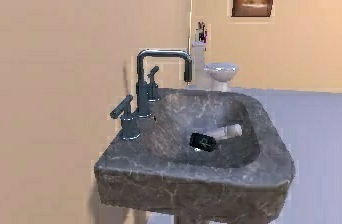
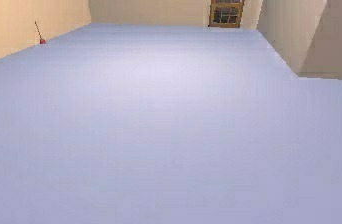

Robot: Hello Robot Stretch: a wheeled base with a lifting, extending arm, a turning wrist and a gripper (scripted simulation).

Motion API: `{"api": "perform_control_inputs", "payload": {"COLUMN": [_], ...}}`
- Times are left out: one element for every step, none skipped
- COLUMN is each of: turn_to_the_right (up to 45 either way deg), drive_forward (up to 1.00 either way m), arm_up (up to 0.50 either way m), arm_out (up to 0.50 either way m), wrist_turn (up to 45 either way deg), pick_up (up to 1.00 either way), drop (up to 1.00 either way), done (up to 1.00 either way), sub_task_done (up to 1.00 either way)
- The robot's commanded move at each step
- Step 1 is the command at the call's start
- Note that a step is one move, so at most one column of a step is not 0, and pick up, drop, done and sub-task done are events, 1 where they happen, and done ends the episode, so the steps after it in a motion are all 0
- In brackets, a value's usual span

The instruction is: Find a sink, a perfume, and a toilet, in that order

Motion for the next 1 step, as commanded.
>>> {"api": "perform_control_inputs", "payload": {"turn_to_the_right": [45.0], "drive_forward": [0.00], "arm_up": [0.00], "arm_out": [0.00], "wrist_turn": [0.0], "pick_up": [0.00], "drop": [0.00], "done": [0.00], "sub_task_done": [0.00]}}
